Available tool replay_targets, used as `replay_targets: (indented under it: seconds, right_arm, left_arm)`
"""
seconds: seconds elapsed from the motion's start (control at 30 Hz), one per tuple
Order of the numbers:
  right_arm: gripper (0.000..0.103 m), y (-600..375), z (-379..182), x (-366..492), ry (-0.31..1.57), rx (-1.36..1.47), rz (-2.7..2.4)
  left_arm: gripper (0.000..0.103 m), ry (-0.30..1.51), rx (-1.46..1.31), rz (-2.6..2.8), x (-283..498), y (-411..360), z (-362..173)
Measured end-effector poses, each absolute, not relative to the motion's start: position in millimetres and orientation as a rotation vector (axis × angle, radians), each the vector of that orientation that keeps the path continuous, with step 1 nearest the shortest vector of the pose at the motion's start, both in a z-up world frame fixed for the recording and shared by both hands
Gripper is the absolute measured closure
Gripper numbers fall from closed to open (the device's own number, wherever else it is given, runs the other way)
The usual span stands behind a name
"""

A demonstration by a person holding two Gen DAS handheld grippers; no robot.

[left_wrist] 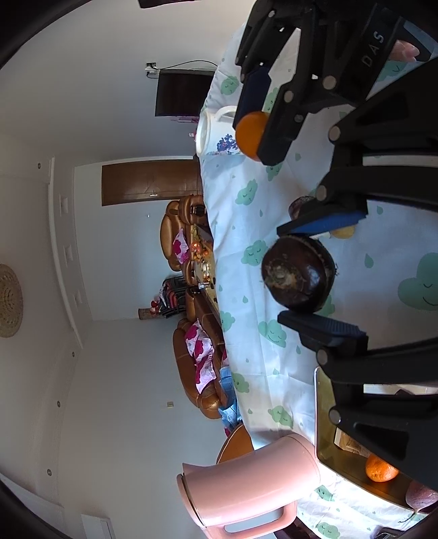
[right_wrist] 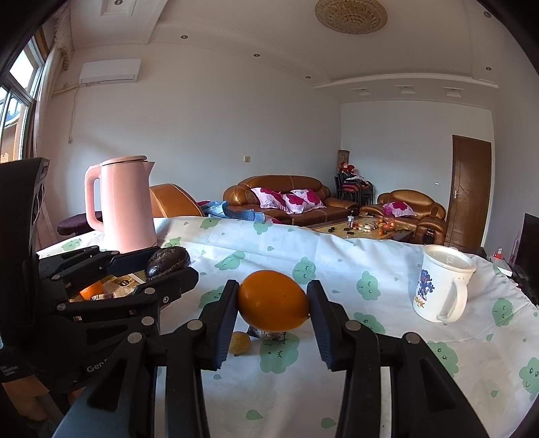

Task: Organize fruits
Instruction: 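Carry the orange toward the tin with the right gripper while the left carries the brown fruit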

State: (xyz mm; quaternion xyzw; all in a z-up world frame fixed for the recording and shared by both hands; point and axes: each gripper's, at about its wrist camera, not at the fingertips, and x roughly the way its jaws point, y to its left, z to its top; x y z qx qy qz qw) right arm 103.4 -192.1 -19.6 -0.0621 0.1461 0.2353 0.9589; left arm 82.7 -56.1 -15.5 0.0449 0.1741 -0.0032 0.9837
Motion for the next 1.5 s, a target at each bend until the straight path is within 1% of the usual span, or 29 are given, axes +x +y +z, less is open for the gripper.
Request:
replay_targets:
  seconds: [0.77,1.5]
  right_arm:
    - [0.059,-168,-14,86,0.300,-0.148,0.532]
    - [0.059,-113,-2,81,0.314,-0.173,0.663]
  left_arm:
    - [0.057,0.349,0.049,-0.003,51,-29,-9]
    - [0.057,0.374,-0.003,0.075,30,28,1]
